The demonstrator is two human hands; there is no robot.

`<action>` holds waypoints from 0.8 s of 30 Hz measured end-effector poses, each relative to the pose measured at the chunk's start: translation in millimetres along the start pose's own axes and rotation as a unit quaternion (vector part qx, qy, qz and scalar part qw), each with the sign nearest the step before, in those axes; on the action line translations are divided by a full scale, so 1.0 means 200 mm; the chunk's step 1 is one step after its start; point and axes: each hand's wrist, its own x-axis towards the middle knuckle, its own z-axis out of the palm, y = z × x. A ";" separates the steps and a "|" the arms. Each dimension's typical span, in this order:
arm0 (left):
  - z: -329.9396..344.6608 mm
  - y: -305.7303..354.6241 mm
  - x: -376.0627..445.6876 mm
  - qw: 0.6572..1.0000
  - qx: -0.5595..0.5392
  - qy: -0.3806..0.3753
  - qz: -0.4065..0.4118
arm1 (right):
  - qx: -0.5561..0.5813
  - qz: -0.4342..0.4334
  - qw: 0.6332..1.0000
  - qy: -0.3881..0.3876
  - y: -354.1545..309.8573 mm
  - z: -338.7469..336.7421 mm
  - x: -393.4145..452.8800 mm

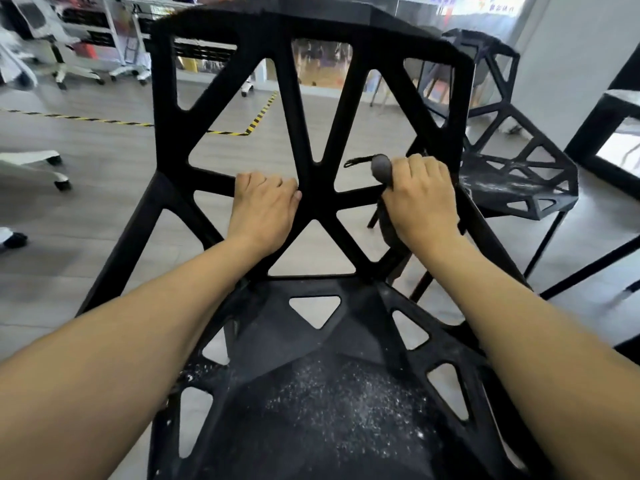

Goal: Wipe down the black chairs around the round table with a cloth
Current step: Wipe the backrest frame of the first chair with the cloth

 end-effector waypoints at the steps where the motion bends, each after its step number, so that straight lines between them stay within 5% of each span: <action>1: 0.00 0.00 0.00 1.000 -0.002 -0.002 -0.001 | 0.028 -0.001 1.000 -0.004 -0.06 0.02 0.02; 6: 0.00 0.00 0.01 1.000 0.006 -0.015 -0.001 | 0.095 -0.004 0.991 -0.099 -0.32 0.09 0.04; 11: 0.00 -0.02 0.01 1.000 0.007 -0.015 0.011 | 0.108 -0.130 0.972 -0.161 -0.08 0.05 0.12; 19: 0.02 -0.01 0.03 1.000 0.011 -0.013 0.014 | 0.066 0.069 0.993 -0.072 -0.06 0.09 0.02; 24: 0.00 -0.01 0.03 1.000 0.015 -0.015 0.016 | 0.084 0.065 0.991 -0.083 -0.37 0.12 0.04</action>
